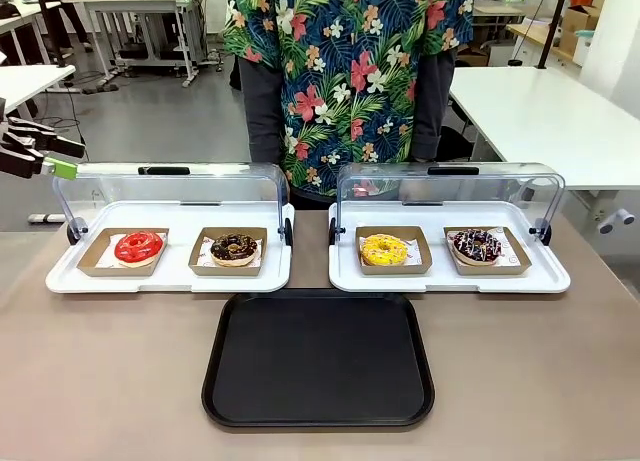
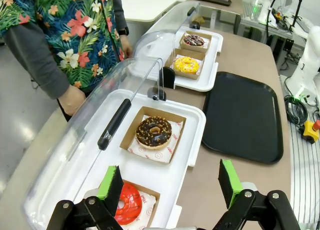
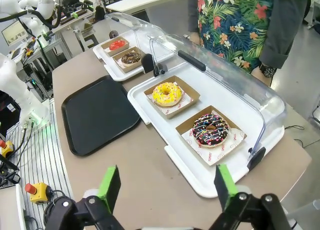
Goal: Move the fourth donut from the left to the tray.
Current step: Pick up the Paper togo box containing the Donut indicated by the person and place it on the Handle tray.
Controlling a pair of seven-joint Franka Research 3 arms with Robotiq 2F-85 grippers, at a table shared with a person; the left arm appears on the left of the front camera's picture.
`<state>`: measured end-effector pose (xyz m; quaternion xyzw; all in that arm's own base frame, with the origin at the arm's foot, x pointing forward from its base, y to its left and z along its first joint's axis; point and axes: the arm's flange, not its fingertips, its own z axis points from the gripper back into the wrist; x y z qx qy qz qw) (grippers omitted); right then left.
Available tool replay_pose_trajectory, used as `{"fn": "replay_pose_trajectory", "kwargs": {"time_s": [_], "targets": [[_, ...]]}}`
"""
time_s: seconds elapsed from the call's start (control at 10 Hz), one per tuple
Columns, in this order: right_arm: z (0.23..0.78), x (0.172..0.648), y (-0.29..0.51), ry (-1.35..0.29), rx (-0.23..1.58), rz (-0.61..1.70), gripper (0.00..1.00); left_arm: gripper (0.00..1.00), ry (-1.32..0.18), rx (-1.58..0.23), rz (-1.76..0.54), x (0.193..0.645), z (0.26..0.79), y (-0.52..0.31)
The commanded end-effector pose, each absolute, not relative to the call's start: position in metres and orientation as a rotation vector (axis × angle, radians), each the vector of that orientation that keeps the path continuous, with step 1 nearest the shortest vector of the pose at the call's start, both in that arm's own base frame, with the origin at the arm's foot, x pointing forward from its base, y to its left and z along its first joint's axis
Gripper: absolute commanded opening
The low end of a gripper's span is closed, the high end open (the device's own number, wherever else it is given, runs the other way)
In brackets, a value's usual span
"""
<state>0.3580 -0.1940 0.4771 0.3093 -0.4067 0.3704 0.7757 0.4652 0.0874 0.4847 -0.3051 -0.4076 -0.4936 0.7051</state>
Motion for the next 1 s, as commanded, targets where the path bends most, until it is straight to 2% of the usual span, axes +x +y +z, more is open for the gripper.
{"fn": "replay_pose_trajectory", "kwargs": {"time_s": [0.0, 0.9], "targets": [[0.4788, 0.36, -0.1933, -0.901, 0.681, 0.794, 1.0, 1.0, -0.901, -0.677, -1.104, 0.4659, 0.4871, 0.0878], [0.4788, 0.36, -0.1933, -0.901, 0.681, 0.794, 1.0, 1.0, -0.901, -0.677, -1.104, 0.4659, 0.4871, 0.0878]]}}
